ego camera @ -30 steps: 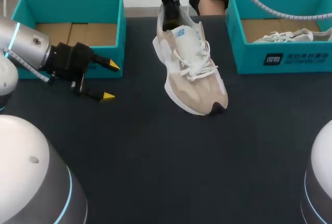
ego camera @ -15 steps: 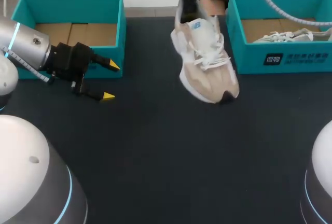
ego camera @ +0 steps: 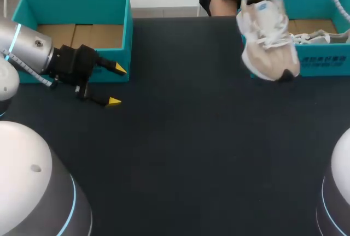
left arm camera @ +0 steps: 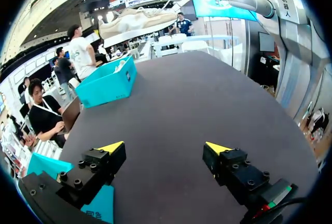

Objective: Take the shoe out of the shoebox, open the shoe tongue, remove and reinsert the insole, then place the shoe into the shoebox

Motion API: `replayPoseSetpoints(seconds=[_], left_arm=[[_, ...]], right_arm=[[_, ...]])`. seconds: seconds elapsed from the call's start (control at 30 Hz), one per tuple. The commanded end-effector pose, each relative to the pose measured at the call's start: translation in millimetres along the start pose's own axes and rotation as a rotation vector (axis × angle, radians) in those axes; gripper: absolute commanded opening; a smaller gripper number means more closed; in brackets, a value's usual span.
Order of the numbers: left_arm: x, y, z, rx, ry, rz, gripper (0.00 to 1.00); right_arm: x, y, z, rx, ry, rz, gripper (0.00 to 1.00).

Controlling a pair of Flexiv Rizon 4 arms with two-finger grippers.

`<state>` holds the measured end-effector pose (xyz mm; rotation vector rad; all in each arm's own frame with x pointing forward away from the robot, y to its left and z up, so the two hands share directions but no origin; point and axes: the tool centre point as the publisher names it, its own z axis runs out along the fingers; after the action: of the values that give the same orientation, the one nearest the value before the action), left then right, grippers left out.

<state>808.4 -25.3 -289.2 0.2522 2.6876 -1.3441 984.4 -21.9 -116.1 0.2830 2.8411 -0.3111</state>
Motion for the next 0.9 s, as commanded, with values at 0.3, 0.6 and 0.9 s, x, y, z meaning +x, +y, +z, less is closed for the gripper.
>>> replayPoseSetpoints(seconds=[0.3,0.6,0.9], left_arm=[[-0.1,0.1,-0.1,-0.002,0.001,0.000,1.00],[-0.1,0.1,-0.1,-0.002,0.001,0.000,1.00],[-0.1,0.1,-0.1,-0.002,0.001,0.000,1.00]], right_arm=[[-19.7,-35.4,20.3,-0.135,0.002,0.009,0.00],[-19.7,-35.4,20.3,-0.135,0.002,0.009,0.00],[-25.4,-42.6,29.9,-0.172,0.000,0.067,0.00]])
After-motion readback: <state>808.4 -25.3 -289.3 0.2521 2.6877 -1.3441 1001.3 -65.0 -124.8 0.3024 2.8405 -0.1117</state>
